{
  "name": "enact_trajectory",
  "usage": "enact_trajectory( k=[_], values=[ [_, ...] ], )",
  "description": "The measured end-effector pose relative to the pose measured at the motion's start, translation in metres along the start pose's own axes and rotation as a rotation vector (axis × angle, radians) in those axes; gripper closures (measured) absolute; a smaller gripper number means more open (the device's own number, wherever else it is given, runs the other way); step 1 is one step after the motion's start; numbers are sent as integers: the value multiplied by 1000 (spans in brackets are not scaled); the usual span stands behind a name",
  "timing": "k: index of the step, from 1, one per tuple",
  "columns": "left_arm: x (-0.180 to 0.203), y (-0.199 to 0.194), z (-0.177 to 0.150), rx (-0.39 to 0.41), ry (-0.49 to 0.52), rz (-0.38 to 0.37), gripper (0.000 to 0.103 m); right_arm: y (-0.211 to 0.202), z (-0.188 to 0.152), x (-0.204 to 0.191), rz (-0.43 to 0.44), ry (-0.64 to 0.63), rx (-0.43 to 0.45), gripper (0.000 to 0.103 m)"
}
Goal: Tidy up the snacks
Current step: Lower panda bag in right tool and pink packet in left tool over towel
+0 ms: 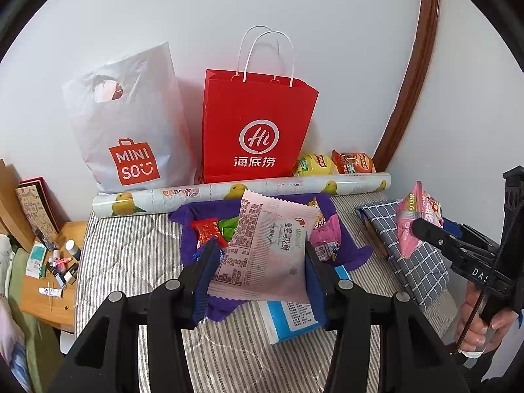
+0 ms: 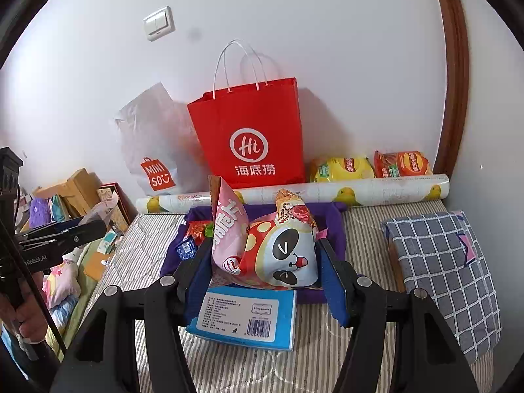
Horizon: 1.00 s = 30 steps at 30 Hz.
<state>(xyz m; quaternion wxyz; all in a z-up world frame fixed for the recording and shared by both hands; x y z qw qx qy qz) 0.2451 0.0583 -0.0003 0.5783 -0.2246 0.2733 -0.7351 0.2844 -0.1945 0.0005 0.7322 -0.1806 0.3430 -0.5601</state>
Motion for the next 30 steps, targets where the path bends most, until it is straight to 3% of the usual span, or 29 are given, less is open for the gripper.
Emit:
enact_trajectory(
  k=[30],
  values=[
    [-1,6,18,27,13,9,56,6,21,-7,11,-36,27,43]
  ],
)
Point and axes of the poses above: each gripper's, at about its wrist camera, not at the fingertips, and y roughly the way its jaws point, x to its right, z to its top, the point moved 2 cm from there along y, roughly the way its jaws point, and after that the axes turned 11 degrees about y, right-handed, at the moved point
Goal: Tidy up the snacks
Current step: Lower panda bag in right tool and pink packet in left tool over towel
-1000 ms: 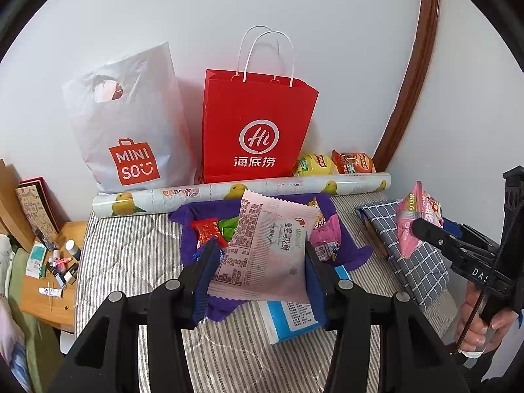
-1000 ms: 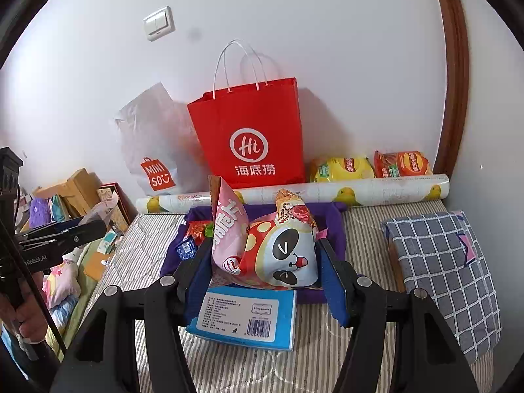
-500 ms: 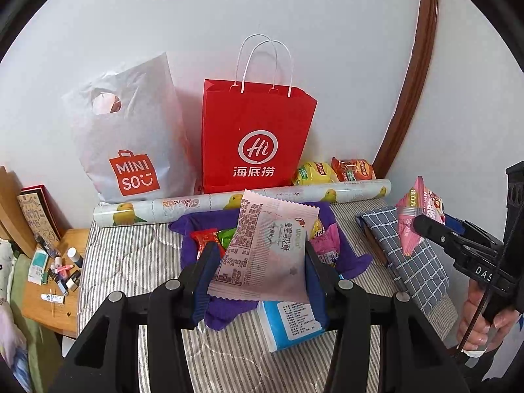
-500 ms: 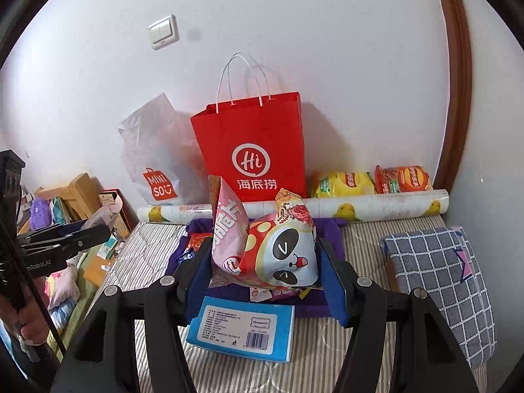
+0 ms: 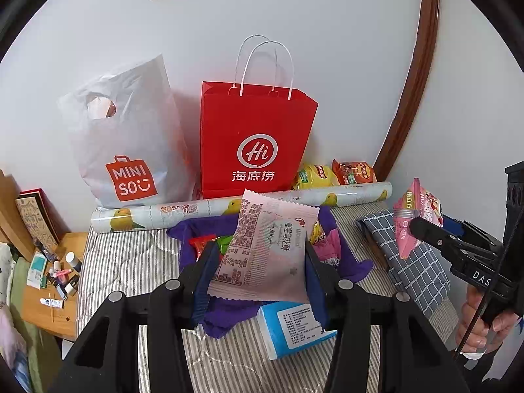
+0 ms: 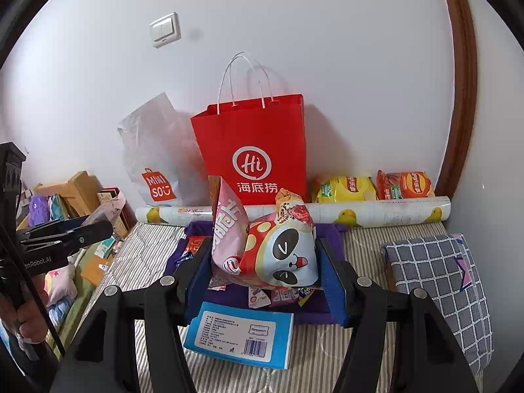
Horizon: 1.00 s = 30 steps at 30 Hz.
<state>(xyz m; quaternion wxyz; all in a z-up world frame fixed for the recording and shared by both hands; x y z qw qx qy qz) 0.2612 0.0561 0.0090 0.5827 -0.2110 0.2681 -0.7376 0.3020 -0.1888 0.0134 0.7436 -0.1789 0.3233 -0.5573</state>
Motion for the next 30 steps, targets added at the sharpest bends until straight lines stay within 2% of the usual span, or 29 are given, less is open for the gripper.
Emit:
enact_trajectory(
  k=[30],
  values=[
    [-16,52,15,-33,-25,-24,56,53,15,-1,3,-17,-27,43]
  ],
)
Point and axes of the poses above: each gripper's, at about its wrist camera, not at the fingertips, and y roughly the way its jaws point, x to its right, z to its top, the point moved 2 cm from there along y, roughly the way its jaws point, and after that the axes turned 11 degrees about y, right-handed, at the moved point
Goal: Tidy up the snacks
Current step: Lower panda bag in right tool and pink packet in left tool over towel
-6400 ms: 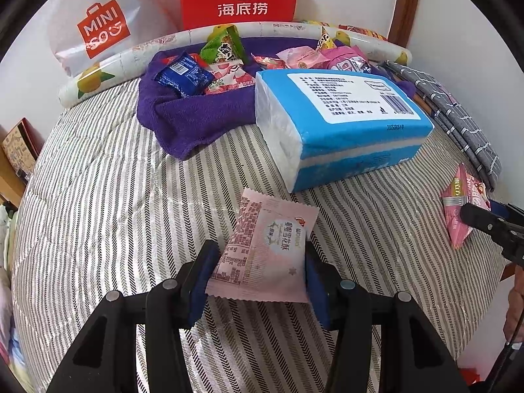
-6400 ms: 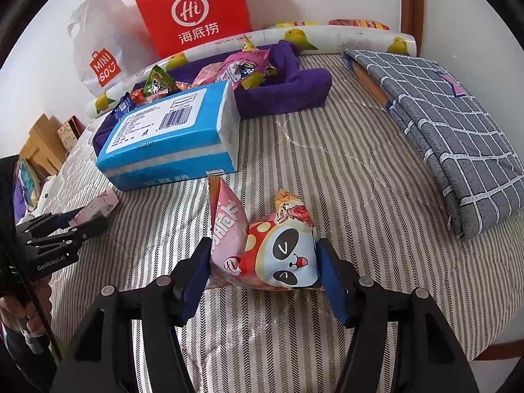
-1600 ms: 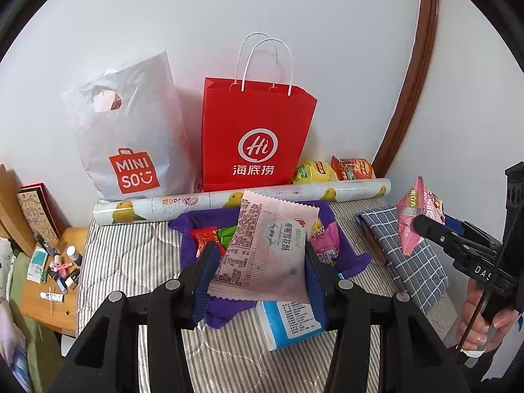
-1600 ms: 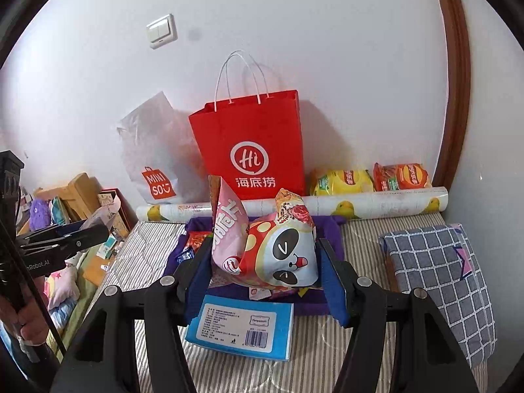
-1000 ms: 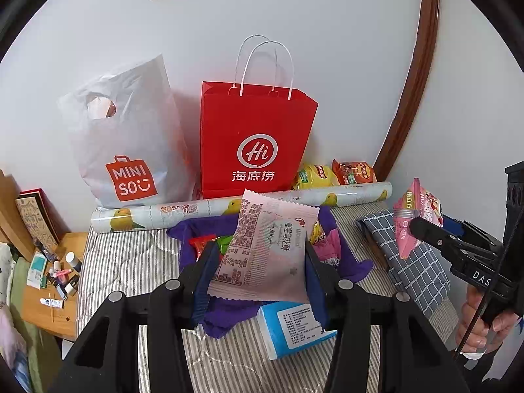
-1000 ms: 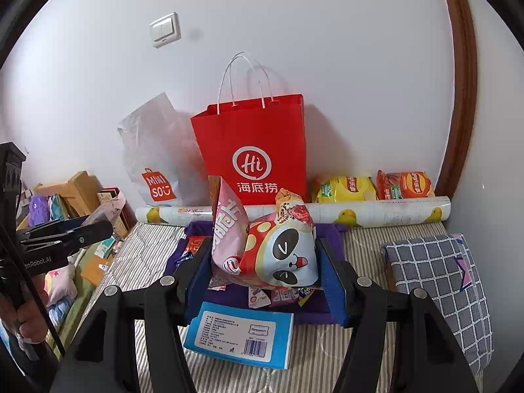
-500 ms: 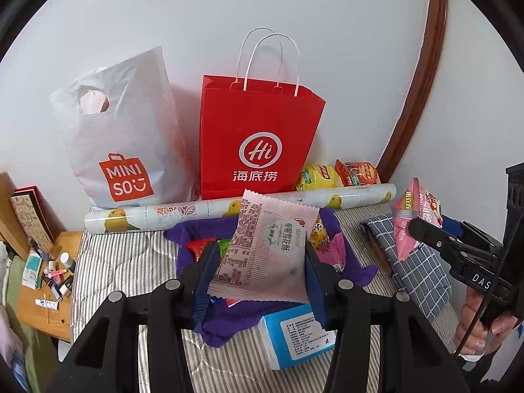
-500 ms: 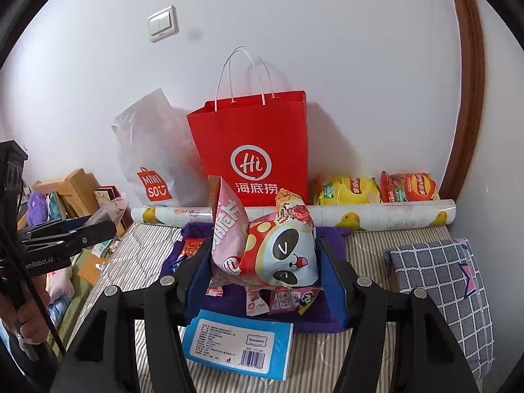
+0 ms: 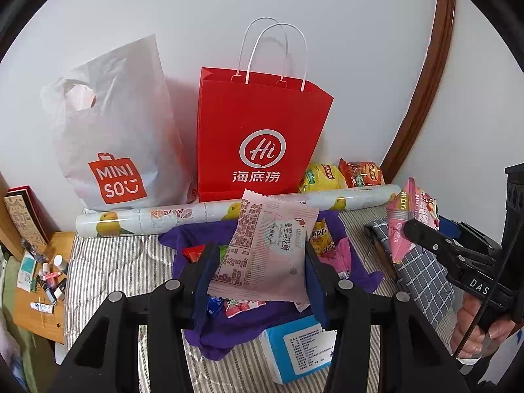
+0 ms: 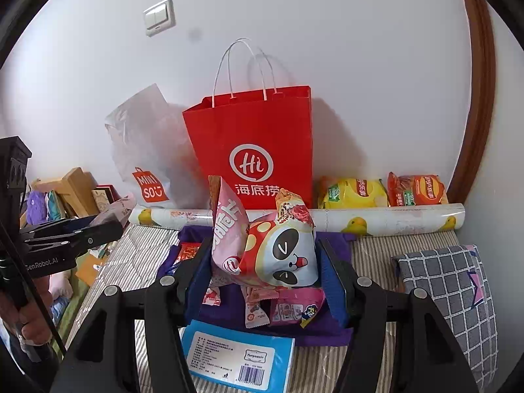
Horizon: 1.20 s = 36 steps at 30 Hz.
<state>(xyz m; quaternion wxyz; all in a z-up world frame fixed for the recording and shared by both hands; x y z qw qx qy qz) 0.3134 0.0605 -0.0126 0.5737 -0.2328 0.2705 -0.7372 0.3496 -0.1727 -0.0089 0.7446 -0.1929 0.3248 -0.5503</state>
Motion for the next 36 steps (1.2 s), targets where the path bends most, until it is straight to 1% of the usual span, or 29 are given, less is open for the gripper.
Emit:
enact_trajectory(
  k=[9,20,30,36],
  values=[
    [-2,20,4,-16,-1,-12,56,17,1,1,-12,-5,-16,43],
    [-9,49,3,-49,-19,-23,56,48,2,8,-22,4,-59,43],
    [-12,85,-5,-105,-38,-43,56,82,-4,15,-24,6,-110,42],
    [-15,106,-14,-147,-54,-55,56,109,-14,16,-21,0,-165,43]
  ],
)
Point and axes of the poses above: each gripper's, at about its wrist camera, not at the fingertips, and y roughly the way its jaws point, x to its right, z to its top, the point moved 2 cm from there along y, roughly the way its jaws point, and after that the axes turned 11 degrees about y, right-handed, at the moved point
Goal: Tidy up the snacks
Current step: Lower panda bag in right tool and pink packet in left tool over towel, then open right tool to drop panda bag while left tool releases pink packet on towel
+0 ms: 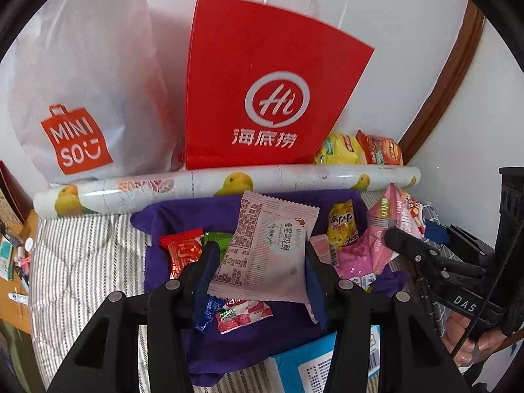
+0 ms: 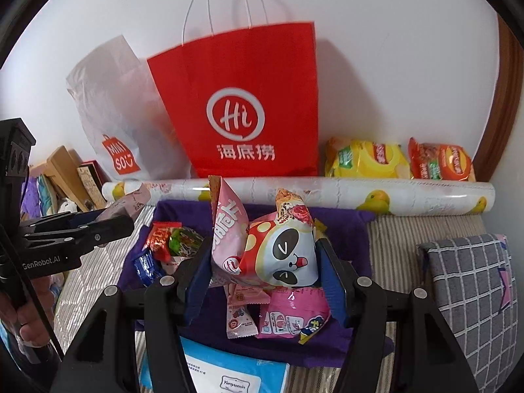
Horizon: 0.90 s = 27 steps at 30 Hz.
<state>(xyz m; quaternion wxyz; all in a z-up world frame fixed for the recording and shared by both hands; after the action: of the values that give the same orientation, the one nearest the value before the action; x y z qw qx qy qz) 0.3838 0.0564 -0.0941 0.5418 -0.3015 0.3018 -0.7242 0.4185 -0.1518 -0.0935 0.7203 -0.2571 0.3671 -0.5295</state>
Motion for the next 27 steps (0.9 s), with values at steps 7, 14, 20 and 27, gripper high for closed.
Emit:
enact_trajectory(
  k=[7,14,20,27],
  values=[
    [-3,28,-12,-54,-18,-17,56,34,-15,-4,-15,-33,-77,42],
    [-3,48,-20,-97,-24,-27,56,56,-25,-11,-14,-72,-127,42],
    [-1,58,-22,-121,-19,-30,56,66,-28,-11,-24,-92,-135,42],
    [2,64,-23,-134,-15,-30,55,67,-31,-14,-34,-124,-124,42]
  ],
)
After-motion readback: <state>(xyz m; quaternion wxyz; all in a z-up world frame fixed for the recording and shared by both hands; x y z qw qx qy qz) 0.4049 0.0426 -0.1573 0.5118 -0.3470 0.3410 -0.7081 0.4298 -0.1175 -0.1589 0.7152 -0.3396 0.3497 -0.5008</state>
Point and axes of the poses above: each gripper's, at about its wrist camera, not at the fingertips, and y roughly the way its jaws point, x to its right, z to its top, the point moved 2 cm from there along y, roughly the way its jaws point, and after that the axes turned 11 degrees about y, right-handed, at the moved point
